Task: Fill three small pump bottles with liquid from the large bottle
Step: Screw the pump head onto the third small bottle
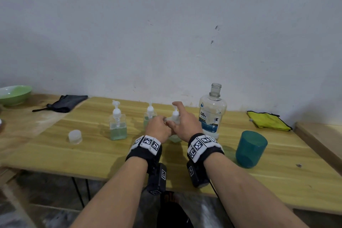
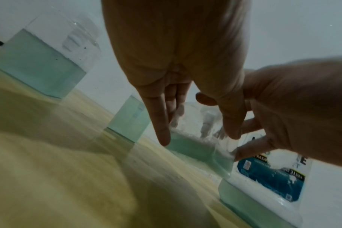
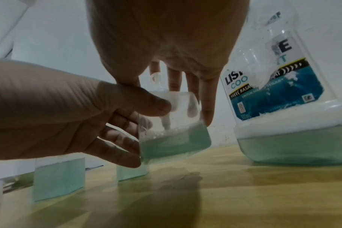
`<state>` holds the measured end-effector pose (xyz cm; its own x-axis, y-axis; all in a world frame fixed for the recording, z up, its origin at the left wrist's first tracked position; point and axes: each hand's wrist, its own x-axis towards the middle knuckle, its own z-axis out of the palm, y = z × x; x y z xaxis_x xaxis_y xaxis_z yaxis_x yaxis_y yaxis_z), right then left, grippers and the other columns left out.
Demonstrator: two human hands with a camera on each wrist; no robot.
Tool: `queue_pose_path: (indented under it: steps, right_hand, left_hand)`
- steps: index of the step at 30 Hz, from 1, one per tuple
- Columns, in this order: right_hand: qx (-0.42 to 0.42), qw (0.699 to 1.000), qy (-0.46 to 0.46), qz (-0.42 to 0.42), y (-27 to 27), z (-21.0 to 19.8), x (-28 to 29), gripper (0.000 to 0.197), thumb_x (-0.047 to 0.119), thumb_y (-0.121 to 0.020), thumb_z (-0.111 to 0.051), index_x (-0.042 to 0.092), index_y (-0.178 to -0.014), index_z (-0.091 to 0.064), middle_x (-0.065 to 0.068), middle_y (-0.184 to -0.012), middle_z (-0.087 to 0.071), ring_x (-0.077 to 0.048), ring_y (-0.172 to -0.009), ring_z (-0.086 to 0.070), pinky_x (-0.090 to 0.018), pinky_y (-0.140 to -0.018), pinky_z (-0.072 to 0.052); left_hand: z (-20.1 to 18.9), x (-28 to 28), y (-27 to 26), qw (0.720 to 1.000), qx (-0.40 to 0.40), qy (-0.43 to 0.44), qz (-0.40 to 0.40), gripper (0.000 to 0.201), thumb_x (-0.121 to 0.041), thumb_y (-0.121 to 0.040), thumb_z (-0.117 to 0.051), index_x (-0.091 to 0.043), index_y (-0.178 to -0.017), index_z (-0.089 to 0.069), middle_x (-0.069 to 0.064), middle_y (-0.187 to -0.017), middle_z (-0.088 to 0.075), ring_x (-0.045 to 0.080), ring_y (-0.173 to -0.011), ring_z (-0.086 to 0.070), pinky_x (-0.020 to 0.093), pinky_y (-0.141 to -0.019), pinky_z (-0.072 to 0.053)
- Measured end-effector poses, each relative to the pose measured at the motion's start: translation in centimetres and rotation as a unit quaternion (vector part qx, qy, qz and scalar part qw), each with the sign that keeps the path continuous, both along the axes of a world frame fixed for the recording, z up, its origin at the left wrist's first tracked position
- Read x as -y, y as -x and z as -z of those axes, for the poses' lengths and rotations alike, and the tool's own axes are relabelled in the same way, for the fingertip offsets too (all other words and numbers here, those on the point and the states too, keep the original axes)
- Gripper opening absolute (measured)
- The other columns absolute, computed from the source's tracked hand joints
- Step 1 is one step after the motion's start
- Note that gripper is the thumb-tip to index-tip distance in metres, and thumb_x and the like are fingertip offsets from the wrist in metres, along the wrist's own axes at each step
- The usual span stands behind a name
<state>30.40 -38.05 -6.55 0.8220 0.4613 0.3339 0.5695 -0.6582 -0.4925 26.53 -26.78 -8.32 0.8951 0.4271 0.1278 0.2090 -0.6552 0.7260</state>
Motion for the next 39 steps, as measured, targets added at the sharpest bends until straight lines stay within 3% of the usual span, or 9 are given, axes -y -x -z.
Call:
queue_pose_path:
  steps: [4, 7, 9, 13, 18, 22, 29, 34, 39]
  right_hand:
    - [-0.073, 0.997, -0.036, 0.017, -0.2, 0.0, -0.1, 0.079, 0.049, -0.086, -0.065, 0.027, -0.149, -0.021, 0.001, -0.107, -0.056, -0.026, -0.099, -0.061, -0.037, -0.082, -0.051]
    - [-0.083, 0.995, -0.03, 0.051, -0.4, -0.3, -0.1, 0.039, 0.043, -0.093, -0.057, 0.007, -0.104, -0.062, -0.004, -0.102, -0.063, -0.027, -0.097, -0.062, -0.038, -0.083, -0.052]
    - [-0.001, 0.995, 0.021, 0.096, -0.1, -0.3, -0.2, 0.039, 0.048, -0.092, -0.054, 0.011, -0.082, -0.063, -0.002, -0.095, -0.064, -0.024, -0.093, -0.061, -0.041, -0.084, -0.05]
    - [0.101, 0.982, 0.035, 0.158, 0.8, -0.8, -0.7, 0.036, 0.048, -0.091, -0.054, 0.014, -0.087, -0.066, 0.0, -0.1, -0.064, -0.022, -0.098, -0.059, -0.044, -0.093, -0.04]
    - [0.106, 0.977, -0.096, 0.159, 0.3, -1.8, 2.0, 0.038, 0.051, -0.088, -0.059, 0.02, -0.11, -0.062, 0.002, -0.111, -0.06, -0.02, -0.105, -0.055, -0.04, -0.093, -0.044]
    - [0.193, 0.921, -0.248, 0.229, 0.2, -3.1, 4.9, 0.038, 0.028, -0.078, -0.066, 0.014, -0.11, -0.05, -0.002, -0.111, -0.05, -0.024, -0.104, -0.049, -0.041, -0.091, -0.041]
    - [-0.104, 0.901, -0.345, 0.24, -2.9, -0.9, 6.8, 0.093, 0.007, -0.063, -0.08, 0.02, -0.137, -0.026, -0.006, -0.127, -0.048, -0.03, -0.12, -0.048, -0.044, -0.103, -0.041]
    - [-0.175, 0.901, -0.323, 0.23, -4.6, 1.2, 7.8, 0.054, 0.002, -0.071, -0.074, 0.011, -0.121, -0.057, -0.002, -0.11, -0.061, -0.022, -0.101, -0.057, -0.031, -0.085, -0.048]
    - [-0.17, 0.898, -0.327, 0.24, -6.3, 1.6, 8.2, 0.049, 0.011, -0.074, -0.076, 0.011, -0.12, -0.06, 0.0, -0.106, -0.058, -0.021, -0.096, -0.057, -0.031, -0.082, -0.05]
  left_hand:
    - [0.0, -0.9, 0.2, 0.999, -0.013, 0.04, 0.032, 0.031, -0.024, -0.071, -0.076, -0.013, -0.099, -0.064, 0.003, -0.094, -0.069, 0.02, -0.084, -0.066, 0.029, -0.065, -0.052]
    - [-0.2, -1.5, 0.7, 0.995, -0.005, 0.071, 0.067, 0.058, -0.037, -0.058, -0.083, -0.018, -0.11, -0.065, -0.004, -0.1, -0.069, 0.012, -0.085, -0.064, 0.019, -0.06, -0.046]
    - [-0.3, -1.4, 0.8, 0.995, -0.006, 0.065, 0.074, 0.061, -0.035, -0.058, -0.082, -0.018, -0.114, -0.065, -0.005, -0.098, -0.069, 0.011, -0.083, -0.064, 0.021, -0.063, -0.05]
    - [-0.7, -0.3, 0.0, 0.998, 0.006, 0.047, 0.052, 0.065, -0.029, -0.063, -0.083, -0.016, -0.123, -0.061, -0.001, -0.111, -0.068, 0.018, -0.097, -0.064, 0.037, -0.086, -0.056]
    - [-1.7, 0.9, -1.1, 0.999, 0.005, 0.038, 0.03, 0.078, -0.027, -0.07, -0.085, -0.014, -0.138, -0.049, 0.002, -0.131, -0.059, 0.021, -0.11, -0.058, 0.031, -0.09, -0.048]
    - [-1.9, 1.1, -2.0, 0.998, -0.047, 0.024, 0.03, 0.089, -0.032, -0.068, -0.087, -0.013, -0.143, -0.042, 0.006, -0.138, -0.054, 0.027, -0.122, -0.053, 0.035, -0.099, -0.044]
    - [-0.8, 1.7, -4.2, 0.996, -0.078, -0.041, 0.03, 0.089, -0.037, -0.061, -0.089, -0.011, -0.136, -0.049, 0.011, -0.132, -0.054, 0.029, -0.113, -0.057, 0.038, -0.097, -0.049]
    - [-0.1, 1.5, -6.0, 0.994, -0.091, -0.054, 0.023, 0.084, -0.032, -0.061, -0.09, -0.007, -0.132, -0.052, 0.013, -0.129, -0.057, 0.032, -0.113, -0.057, 0.042, -0.098, -0.05]
    - [0.6, 1.3, -7.7, 0.995, -0.086, -0.05, 0.004, 0.089, -0.024, -0.069, -0.086, -0.004, -0.142, -0.04, 0.014, -0.138, -0.051, 0.033, -0.125, -0.051, 0.041, -0.102, -0.046]
